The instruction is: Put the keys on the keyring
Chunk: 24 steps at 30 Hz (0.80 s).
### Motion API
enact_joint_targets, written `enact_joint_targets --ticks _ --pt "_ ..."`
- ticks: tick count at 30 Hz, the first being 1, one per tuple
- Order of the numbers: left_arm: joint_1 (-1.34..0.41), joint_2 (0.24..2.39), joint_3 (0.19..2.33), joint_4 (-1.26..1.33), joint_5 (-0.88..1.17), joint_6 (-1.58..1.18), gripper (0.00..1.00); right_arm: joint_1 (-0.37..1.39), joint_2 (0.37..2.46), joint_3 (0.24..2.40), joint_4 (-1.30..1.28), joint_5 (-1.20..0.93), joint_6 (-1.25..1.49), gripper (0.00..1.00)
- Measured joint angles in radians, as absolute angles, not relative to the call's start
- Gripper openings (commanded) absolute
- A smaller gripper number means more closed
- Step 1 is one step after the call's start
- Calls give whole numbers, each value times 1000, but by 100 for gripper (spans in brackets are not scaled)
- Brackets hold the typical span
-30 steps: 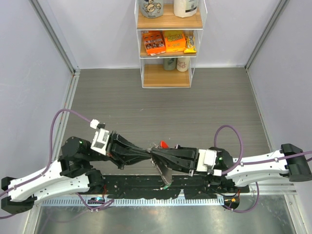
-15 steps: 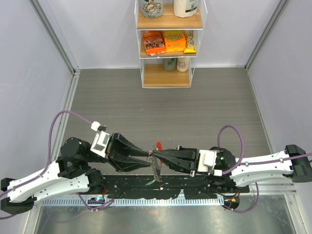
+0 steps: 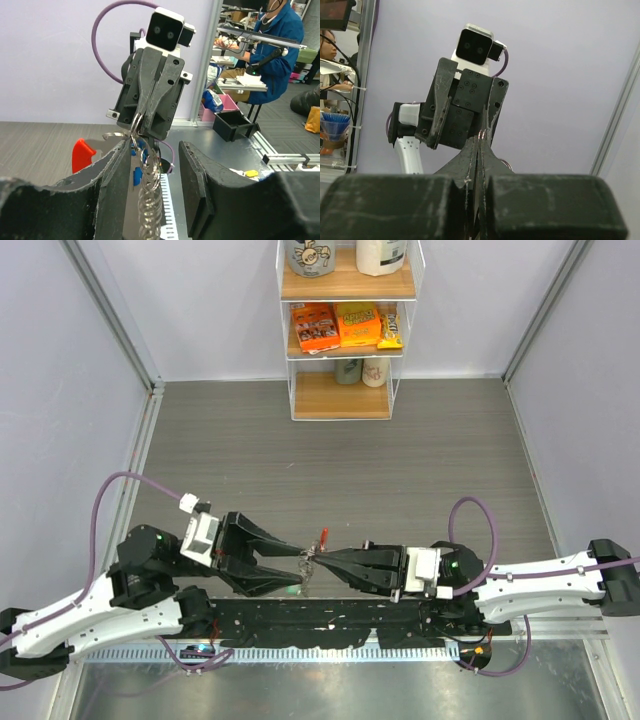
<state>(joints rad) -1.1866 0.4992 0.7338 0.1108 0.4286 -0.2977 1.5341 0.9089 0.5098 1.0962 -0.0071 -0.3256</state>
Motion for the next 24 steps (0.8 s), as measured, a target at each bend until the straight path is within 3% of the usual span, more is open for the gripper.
enact_joint_targets --ticks 24 --pt "-1189 471 776 83 366 -255 52 1534 868 478 1032 -41 -305 5"
